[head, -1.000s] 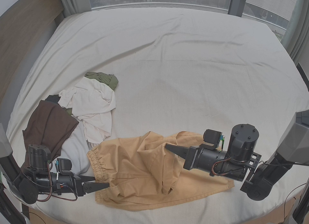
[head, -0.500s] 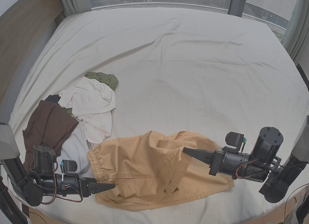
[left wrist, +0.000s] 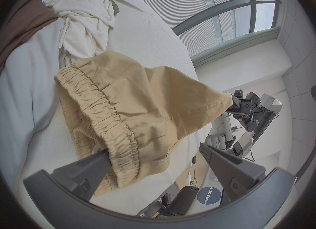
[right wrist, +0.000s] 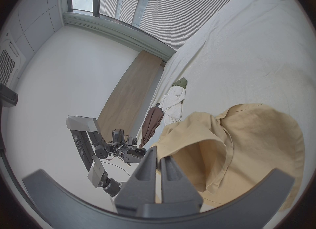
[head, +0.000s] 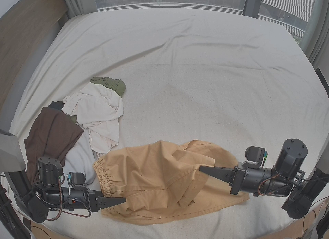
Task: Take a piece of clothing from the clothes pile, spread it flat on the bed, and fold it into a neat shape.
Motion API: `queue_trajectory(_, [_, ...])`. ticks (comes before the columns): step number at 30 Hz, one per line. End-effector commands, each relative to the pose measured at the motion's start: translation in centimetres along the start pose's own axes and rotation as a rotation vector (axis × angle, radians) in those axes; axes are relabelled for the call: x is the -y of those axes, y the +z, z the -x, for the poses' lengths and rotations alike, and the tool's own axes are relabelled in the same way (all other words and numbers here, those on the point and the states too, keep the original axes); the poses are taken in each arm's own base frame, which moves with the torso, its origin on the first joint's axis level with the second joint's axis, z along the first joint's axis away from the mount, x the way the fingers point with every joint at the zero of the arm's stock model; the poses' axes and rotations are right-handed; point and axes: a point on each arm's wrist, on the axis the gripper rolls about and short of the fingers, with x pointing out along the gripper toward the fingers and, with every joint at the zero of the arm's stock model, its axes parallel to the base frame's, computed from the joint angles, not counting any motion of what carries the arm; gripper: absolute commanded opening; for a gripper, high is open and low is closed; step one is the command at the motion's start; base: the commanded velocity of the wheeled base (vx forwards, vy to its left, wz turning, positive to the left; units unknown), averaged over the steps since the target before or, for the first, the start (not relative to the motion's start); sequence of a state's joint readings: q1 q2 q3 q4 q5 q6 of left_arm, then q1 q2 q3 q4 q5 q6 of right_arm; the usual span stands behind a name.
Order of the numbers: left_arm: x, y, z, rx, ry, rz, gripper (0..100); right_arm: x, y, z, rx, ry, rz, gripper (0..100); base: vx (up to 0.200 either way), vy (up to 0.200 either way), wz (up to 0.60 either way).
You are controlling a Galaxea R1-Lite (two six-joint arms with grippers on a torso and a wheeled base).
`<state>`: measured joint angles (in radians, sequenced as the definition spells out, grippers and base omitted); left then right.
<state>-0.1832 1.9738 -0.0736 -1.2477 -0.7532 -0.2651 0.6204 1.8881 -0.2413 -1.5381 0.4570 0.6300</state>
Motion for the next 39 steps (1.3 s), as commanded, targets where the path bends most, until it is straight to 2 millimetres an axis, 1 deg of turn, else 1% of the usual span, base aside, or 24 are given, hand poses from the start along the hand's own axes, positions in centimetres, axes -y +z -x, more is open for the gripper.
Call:
queue_trajectory(1, [-0.7, -0.8, -0.7, -0.024, -0.002, 0.015, 100, -0.1, 0.0, 0.0, -0.002, 0.004, 0.001, 0, 0.0, 0.0, 0.0])
queue_trajectory(6, [-0.8, -1.6, -1.3, -0.025, -0.019, -0.006, 100, -0.1, -0.1, 0.0, -0.005, 0.003, -0.002, 0, 0.0, 0.0, 0.0])
queue_trajectory(8, [-1.0, -1.9, -2.1, -0.021, -0.035, -0.021, 100, -0.1, 0.0, 0.0, -0.002, 0.004, -0.001, 0, 0.0, 0.0, 0.0])
queue_trajectory(11, [-1.0, -2.1, -2.2, -0.035, -0.038, -0.012, 100, -0.1, -0.1, 0.0, -0.003, 0.003, -0.002, 0, 0.0, 0.0, 0.0])
queue_trajectory(16, [-0.6, -1.9, -2.2, -0.026, -0.047, -0.019, 100, -0.1, -0.1, -0.1, -0.004, 0.004, -0.002, 0, 0.0, 0.0, 0.0])
queue_trajectory(31, [-0.6, -1.1, -2.0, 0.015, -0.048, -0.035, 100, -0.1, -0.2, -0.1, -0.008, 0.003, -0.003, 0, 0.0, 0.0, 0.0])
queue_trajectory(32, [-0.6, -1.1, -2.0, 0.015, -0.048, -0.035, 0, -0.1, -0.2, -0.1, -0.008, 0.003, -0.003, 0, 0.0, 0.0, 0.0])
queue_trajectory(39, [-0.8, -0.6, -2.0, 0.036, -0.045, -0.035, 0, -0.1, -0.2, -0.1, -0.007, 0.004, -0.003, 0, 0.0, 0.0, 0.0])
